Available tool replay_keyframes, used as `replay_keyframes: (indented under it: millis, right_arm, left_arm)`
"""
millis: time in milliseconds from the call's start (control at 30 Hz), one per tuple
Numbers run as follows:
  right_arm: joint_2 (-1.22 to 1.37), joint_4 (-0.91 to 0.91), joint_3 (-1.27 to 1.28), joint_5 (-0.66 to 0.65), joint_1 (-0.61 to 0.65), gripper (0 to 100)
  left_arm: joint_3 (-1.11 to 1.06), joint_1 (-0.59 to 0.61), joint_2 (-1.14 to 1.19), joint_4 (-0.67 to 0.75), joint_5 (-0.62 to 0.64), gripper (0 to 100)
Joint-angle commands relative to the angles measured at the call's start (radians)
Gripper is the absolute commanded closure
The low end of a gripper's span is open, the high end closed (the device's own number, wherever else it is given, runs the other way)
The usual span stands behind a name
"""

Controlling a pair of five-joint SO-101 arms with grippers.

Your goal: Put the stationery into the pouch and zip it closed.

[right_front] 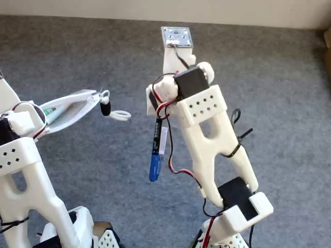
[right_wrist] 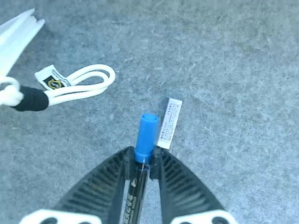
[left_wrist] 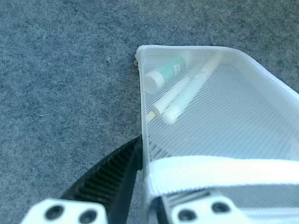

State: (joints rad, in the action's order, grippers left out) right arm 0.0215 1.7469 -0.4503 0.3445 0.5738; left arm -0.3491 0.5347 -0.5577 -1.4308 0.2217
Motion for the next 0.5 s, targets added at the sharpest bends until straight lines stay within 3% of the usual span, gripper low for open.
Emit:
replay_keyframes:
  millis: [0, 467]
  right_arm:
    - [-0.096, -0.022, 0.028, -0.008, 0.015, 99.4]
    - [-0.493, -0.516, 0.599, -0.006, 0.018, 99.4]
  left_arm:
    - [-0.002, 0.007, 0.001, 0.02, -0.009, 99]
    - [-0.002, 0.007, 0.001, 0.02, -0.009, 99]
